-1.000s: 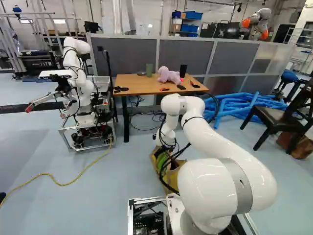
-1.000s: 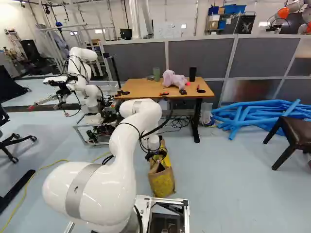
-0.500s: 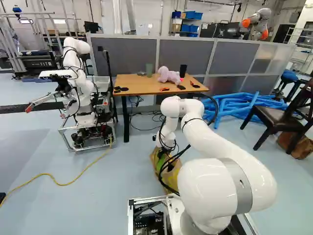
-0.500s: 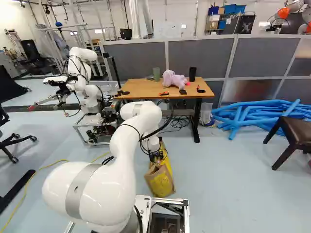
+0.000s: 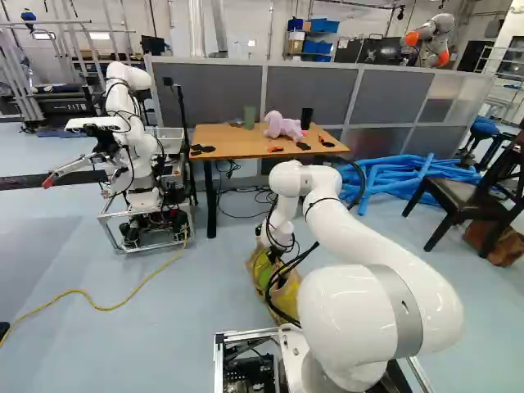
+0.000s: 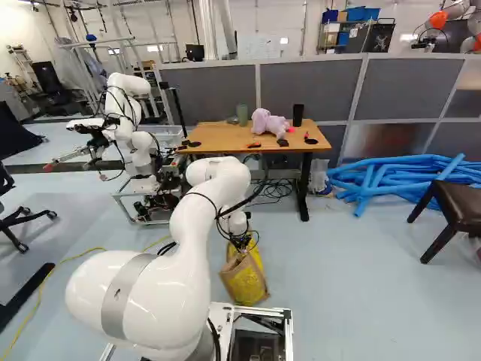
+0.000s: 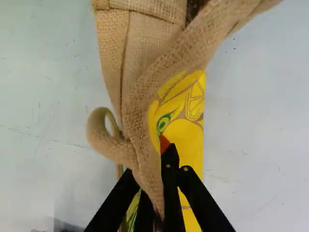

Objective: Pick up the bag on the ground and place it on the table

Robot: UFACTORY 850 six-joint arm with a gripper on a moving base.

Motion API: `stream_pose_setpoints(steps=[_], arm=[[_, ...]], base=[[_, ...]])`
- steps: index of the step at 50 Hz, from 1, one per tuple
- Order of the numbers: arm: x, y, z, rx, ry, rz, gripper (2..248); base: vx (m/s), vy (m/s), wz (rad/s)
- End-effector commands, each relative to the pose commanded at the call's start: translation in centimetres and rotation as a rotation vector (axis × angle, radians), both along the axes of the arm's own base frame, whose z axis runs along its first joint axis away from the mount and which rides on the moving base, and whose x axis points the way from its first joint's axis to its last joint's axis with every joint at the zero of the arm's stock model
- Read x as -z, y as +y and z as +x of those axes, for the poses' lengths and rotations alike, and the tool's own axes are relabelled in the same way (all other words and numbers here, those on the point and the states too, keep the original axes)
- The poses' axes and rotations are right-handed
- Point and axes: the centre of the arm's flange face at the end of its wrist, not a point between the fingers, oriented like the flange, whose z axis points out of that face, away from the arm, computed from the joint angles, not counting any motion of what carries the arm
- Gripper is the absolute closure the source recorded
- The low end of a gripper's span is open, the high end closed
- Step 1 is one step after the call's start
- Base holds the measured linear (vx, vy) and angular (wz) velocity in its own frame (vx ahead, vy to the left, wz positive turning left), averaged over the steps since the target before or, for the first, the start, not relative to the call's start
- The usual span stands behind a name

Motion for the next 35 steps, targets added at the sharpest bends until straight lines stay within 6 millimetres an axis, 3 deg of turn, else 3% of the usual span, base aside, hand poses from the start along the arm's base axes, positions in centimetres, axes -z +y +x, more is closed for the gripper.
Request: stream_pose_setpoints(steps=[16, 35], arm=[[-0.1, 0.0, 0.0, 0.000, 0.000, 0.000, 228], [-2.6, 0.0, 0.1, 0.000, 0.001, 0.000, 228]], base=[[0.000, 0.000, 0.000], [0.000, 0.000, 0.000]])
